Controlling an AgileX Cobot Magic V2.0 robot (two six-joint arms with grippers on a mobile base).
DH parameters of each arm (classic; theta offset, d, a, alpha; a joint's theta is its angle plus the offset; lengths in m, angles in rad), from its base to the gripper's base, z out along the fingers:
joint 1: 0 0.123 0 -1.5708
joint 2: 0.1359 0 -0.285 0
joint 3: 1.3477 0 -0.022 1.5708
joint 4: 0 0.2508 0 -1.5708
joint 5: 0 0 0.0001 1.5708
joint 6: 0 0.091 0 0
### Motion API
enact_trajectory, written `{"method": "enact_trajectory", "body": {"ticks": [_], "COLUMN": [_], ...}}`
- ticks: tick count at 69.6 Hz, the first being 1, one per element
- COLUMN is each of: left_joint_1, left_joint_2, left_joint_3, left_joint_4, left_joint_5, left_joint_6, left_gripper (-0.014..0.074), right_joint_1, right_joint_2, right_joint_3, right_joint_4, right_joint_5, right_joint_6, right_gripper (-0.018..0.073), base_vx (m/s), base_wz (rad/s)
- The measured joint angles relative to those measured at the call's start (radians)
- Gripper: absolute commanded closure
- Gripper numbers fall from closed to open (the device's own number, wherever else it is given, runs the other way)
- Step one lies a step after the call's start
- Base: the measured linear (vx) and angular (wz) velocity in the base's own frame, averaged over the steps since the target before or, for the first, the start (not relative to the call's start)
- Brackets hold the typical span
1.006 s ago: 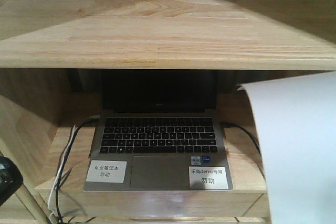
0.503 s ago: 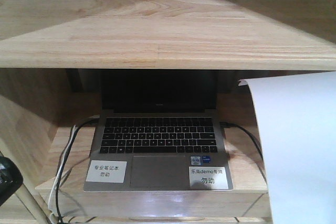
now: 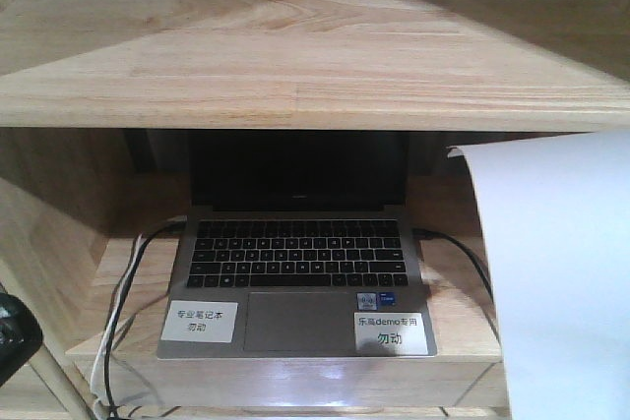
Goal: Grab stapler and paper to desk for stapling
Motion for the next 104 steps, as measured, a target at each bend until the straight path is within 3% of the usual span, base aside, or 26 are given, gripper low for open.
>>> {"method": "enact_trajectory", "body": {"ticks": [47, 104], "left_joint_1": [0.0, 0.0], "left_joint_2": [0.0, 0.0], "left_joint_3": [0.0, 0.0], "left_joint_4": [0.0, 0.0], "left_joint_5": [0.0, 0.0], "left_joint_6": [0.0, 0.0], "left_gripper": [0.0603, 0.0603], "right_joint_1": [0.0, 0.0], "right_joint_2": [0.0, 0.0], "right_joint_3": [0.0, 0.0], "right_joint_4": [0.001, 0.001], "right_joint_5": [0.0, 0.0], "right_joint_6": [0.0, 0.0], "right_gripper": [0.0565, 0.0565], "base_vx": [-0.01, -0.09], "base_wz": [0.05, 0.36]}}
